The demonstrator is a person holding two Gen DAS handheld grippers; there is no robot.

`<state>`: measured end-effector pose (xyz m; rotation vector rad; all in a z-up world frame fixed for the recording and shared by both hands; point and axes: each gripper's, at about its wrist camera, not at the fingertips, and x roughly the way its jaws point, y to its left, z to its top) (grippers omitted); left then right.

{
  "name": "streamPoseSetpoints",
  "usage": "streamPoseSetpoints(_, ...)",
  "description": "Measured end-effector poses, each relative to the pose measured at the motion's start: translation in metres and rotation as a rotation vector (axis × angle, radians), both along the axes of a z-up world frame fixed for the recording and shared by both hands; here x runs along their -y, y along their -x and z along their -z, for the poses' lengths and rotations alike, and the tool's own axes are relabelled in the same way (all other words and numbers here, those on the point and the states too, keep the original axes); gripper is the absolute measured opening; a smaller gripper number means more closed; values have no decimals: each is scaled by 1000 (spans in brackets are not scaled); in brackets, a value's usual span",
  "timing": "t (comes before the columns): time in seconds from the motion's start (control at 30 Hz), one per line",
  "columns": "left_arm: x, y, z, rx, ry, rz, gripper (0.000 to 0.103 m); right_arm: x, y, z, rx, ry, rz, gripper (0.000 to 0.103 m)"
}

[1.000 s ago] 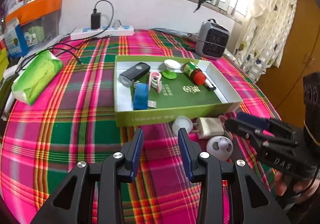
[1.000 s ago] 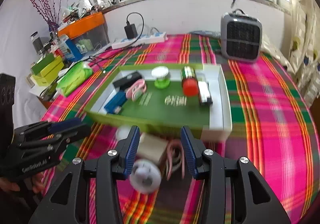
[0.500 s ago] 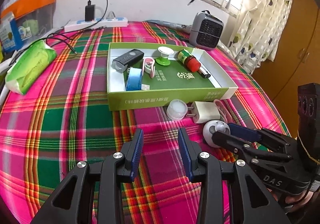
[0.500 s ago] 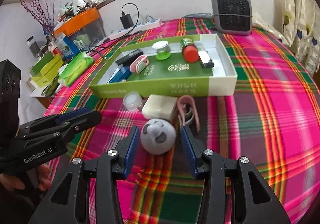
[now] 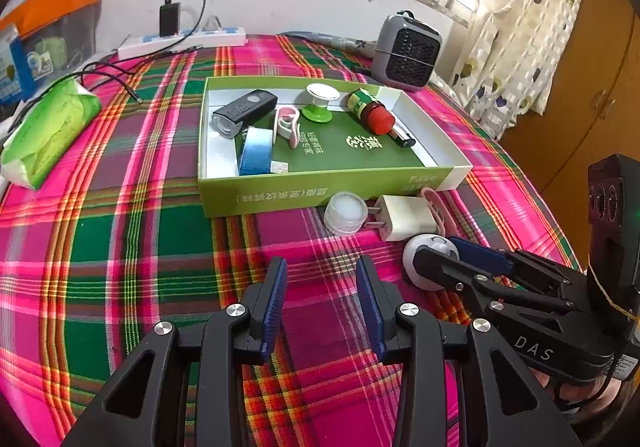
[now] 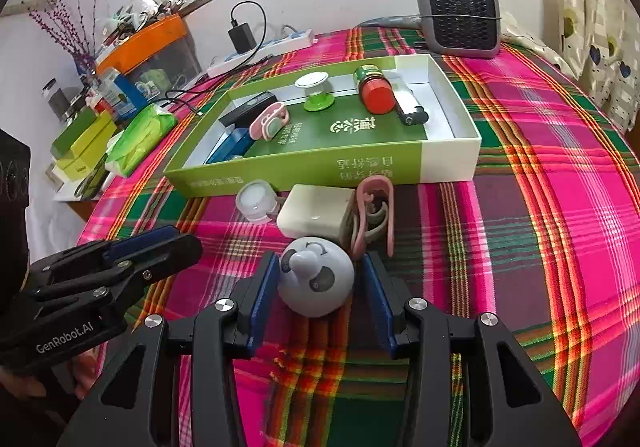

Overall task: Organize rigid objects
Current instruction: 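Grasp the white round face-shaped gadget with the right gripper while the left gripper approaches the white ball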

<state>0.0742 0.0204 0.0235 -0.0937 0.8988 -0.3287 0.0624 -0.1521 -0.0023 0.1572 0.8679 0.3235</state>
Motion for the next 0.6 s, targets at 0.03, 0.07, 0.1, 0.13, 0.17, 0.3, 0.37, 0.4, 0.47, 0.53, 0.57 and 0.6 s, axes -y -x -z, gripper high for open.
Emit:
streamPoseSetpoints(0.03, 1, 0, 0, 0, -2, 2, 35, 1, 0, 0, 1, -1, 3, 44)
streamPoseSetpoints(0.07, 2, -1, 0, -1, -4, 3, 35, 2, 0, 0, 2, -5, 6, 44)
streamPoseSetpoints(0.1, 3, -2, 0, -3, -5, 3, 35, 3, 1, 0, 2, -9, 9, 44)
streamPoseSetpoints(0.13, 3, -3, 0, -3, -6, 4, 35, 4, 1, 0, 2, -13, 13, 44)
streamPoseSetpoints(0.17, 4, -5, 0, -3, -7, 5, 35, 5, 1, 0, 1, -16, 17, 40)
streamPoseSetpoints(0.3, 9, -9, 1, -4, -20, 9, 35, 8, 1, 0, -1, -35, 12, 36)
streamPoseSetpoints(0.37, 12, -11, 1, -5, -27, 13, 35, 9, 3, 0, 6, -35, 8, 35)
streamPoseSetpoints(0.4, 13, -12, 2, -7, -32, 15, 35, 8, 4, -1, 8, -35, 6, 34)
streamPoseSetpoints(0.47, 18, -15, 1, 0, -59, 16, 35, 9, 6, -2, 16, -37, 4, 32)
streamPoseSetpoints(0.53, 22, -19, 1, 2, -75, 21, 35, 9, 8, -4, 25, -38, 0, 30)
streamPoseSetpoints(0.57, 23, -20, 1, 0, -75, 25, 35, 10, 9, -4, 30, -30, 3, 30)
streamPoseSetpoints(0.6, 24, -21, 2, -2, -80, 25, 35, 10, 9, -4, 31, -28, 5, 30)
